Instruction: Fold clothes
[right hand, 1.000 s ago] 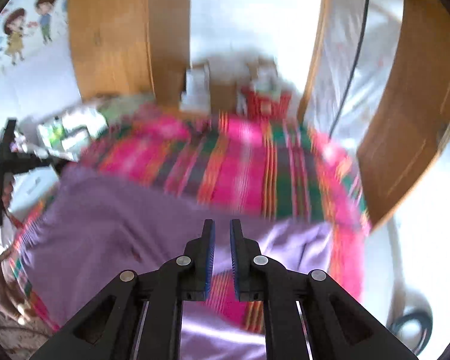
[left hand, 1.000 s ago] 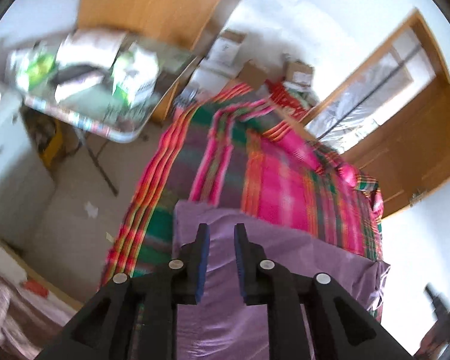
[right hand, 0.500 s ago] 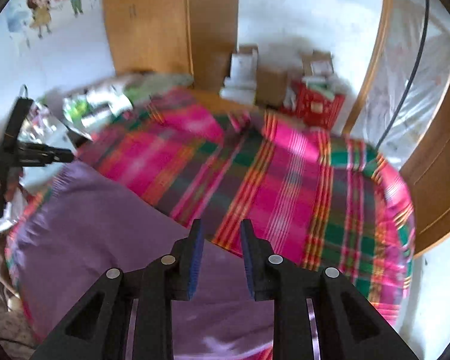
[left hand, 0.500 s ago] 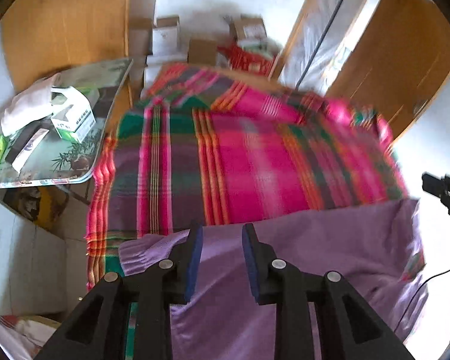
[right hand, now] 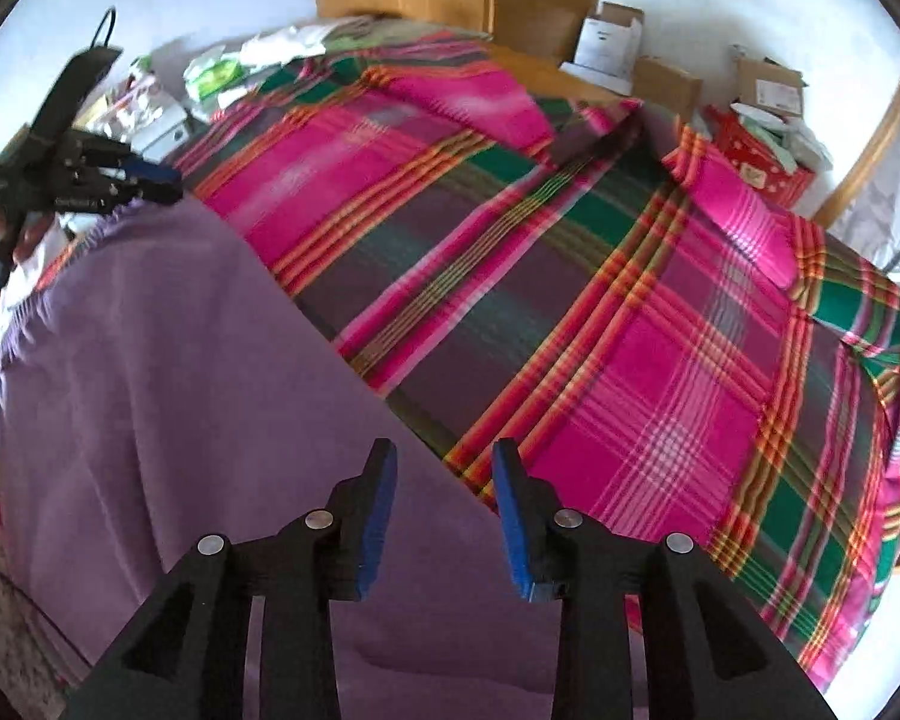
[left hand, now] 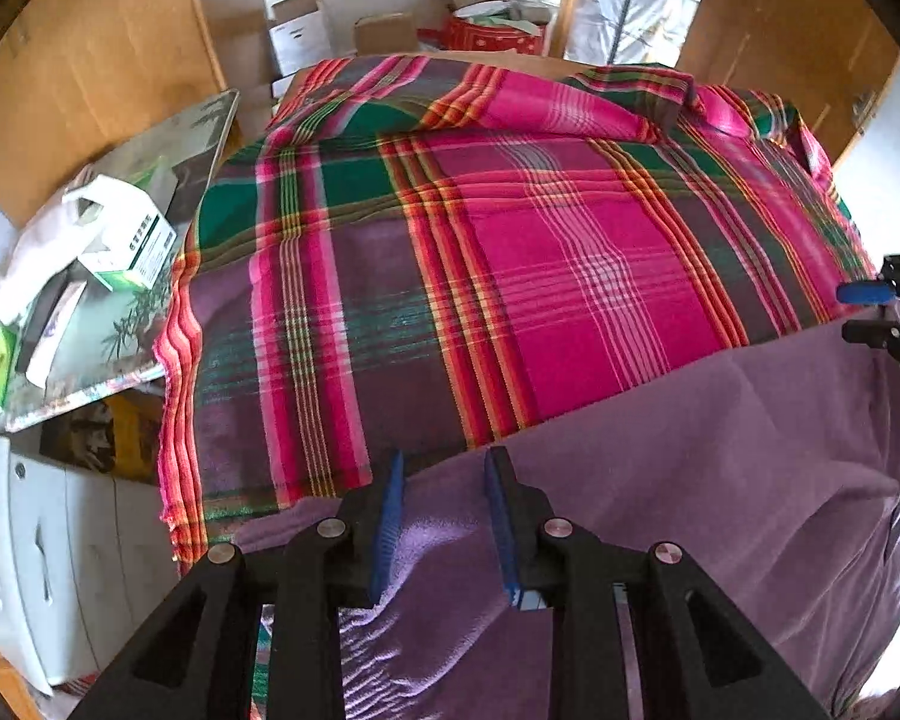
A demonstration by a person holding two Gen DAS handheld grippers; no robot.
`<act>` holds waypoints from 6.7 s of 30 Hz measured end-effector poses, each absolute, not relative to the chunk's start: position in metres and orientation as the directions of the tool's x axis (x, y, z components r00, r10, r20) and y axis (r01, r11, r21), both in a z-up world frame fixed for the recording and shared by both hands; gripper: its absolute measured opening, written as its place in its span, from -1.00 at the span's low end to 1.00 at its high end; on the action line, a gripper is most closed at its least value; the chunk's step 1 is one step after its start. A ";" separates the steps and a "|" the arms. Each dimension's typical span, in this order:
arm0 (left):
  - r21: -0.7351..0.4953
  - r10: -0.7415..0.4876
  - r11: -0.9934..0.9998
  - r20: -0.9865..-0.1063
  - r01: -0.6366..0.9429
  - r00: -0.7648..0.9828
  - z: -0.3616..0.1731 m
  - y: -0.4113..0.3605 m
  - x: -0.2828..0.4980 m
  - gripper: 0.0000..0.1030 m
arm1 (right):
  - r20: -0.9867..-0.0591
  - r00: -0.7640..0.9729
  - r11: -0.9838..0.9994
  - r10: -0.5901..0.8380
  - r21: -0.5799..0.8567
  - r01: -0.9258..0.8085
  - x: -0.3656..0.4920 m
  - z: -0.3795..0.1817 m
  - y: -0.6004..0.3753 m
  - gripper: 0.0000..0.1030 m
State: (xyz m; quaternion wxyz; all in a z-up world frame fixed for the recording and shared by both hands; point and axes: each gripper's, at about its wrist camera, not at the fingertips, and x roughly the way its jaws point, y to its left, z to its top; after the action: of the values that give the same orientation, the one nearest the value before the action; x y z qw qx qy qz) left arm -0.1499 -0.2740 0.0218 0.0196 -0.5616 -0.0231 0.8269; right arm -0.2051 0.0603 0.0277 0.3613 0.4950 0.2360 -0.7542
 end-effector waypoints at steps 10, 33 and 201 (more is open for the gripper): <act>-0.018 0.040 -0.998 -0.923 -0.061 -0.383 0.020 -0.268 -0.146 -0.45 | -0.926 -0.207 -0.601 -0.316 0.026 0.799 -0.204 0.014 0.053 -0.34; 0.073 -0.076 -0.997 -0.866 0.026 -0.494 0.045 -0.271 -0.151 -0.97 | -0.853 -0.425 -0.710 -0.303 -0.095 0.698 -0.213 0.047 0.039 -0.89; -0.313 0.416 -0.890 -0.856 -0.331 -0.308 0.012 0.025 -0.096 -0.93 | -0.864 -0.490 -0.971 0.118 0.002 -0.238 -0.226 0.031 0.283 -0.26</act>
State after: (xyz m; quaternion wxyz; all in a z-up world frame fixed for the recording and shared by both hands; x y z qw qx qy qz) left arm -0.0963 0.0247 0.0116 0.2312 -0.5410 -0.0392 0.8076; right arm -0.2257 0.2830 0.0315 -0.1034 0.4945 -0.0606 -0.8609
